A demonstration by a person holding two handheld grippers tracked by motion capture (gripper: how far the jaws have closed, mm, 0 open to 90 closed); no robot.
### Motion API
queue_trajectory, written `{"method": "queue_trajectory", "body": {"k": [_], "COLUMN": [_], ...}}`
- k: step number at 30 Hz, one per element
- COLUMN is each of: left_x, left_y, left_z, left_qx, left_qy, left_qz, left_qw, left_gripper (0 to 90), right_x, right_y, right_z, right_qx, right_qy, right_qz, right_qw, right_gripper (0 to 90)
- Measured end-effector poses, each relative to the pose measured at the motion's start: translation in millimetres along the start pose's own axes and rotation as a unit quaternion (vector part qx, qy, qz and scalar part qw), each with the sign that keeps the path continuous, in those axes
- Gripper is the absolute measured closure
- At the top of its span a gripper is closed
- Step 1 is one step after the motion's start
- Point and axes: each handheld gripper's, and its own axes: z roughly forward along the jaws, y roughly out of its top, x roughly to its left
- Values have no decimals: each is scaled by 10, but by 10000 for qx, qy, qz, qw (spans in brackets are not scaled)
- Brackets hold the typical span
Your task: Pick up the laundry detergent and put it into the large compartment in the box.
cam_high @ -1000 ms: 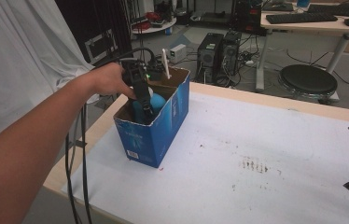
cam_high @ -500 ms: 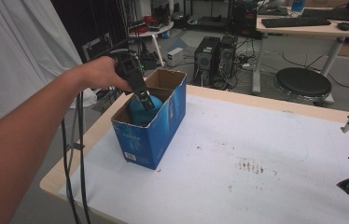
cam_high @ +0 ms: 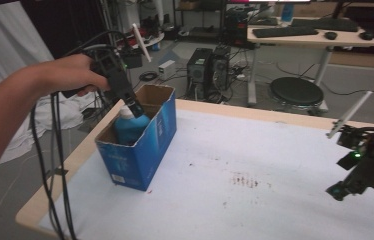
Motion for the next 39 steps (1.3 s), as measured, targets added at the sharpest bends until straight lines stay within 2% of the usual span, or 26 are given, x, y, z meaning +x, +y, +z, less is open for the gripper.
{"method": "queue_trajectory", "body": {"k": [2,4,5,9,11,15,17,21,23,27,29,32,34,35,37,39], "left_x": [-53,-122,-159,-312,-389,-540,-588,-684,-728,-769,-840,-944,-1024,-1063,-1154,-1199], "left_y": [68,141,190,342,418,558,613,708,758,826,908,986,1046,1072,1148,1192], "left_z": [-34,-43,-39,33,92,200,247,345,412,498,594,690,766,802,898,957], "left_qx": [-48,-136,-173,-238,-179,-129,-139,-164,-75,-125,-118,-41,12,19,70,108], "left_qy": [-91,-98,-185,-296,-301,-311,-221,-49,-124,-173,-255,-239,-166,-153,-282,-288], "left_qz": [7,3,37,280,344,597,645,787,845,826,904,1089,1089,1150,1351,1397], "left_qw": [9999,9999,9997,9989,9988,9976,9976,9967,9963,9964,9955,9938,9939,9932,9904,9897], "left_gripper": [249,249,248,246,132,128,18,17,17,17,17,18,18,18,18,18], "right_x": [15,17,17,15,20,44,49,61,75,84,102,114,128,134,134,134], "right_y": [2,-2,-7,-33,-40,-45,-49,-51,-51,-51,-49,-41,-34,-32,-28,-25], "right_z": [-8,-16,-21,-54,-64,-85,-92,-101,-114,-119,-133,-137,-139,-137,-140,-141], "right_qx": [-8,-27,-41,-89,-104,-142,-160,-185,-203,-220,-279,-302,-293,-308,-309,-320], "right_qy": [-9,-15,-23,-43,-47,-56,-76,-86,-103,-119,-165,-182,-189,-185,-198,-195], "right_qz": [15,0,-1,48,49,69,43,36,28,42,49,27,10,3,-33,-24], "right_qw": [10000,10000,10000,9999,9999,9999,9998,9998,9997,9997,9995,9994,9994,9994,9993,9993], "right_gripper": [29,29,29,29,29,29,29,29,29,29,29,29,29,29,29,29]}}
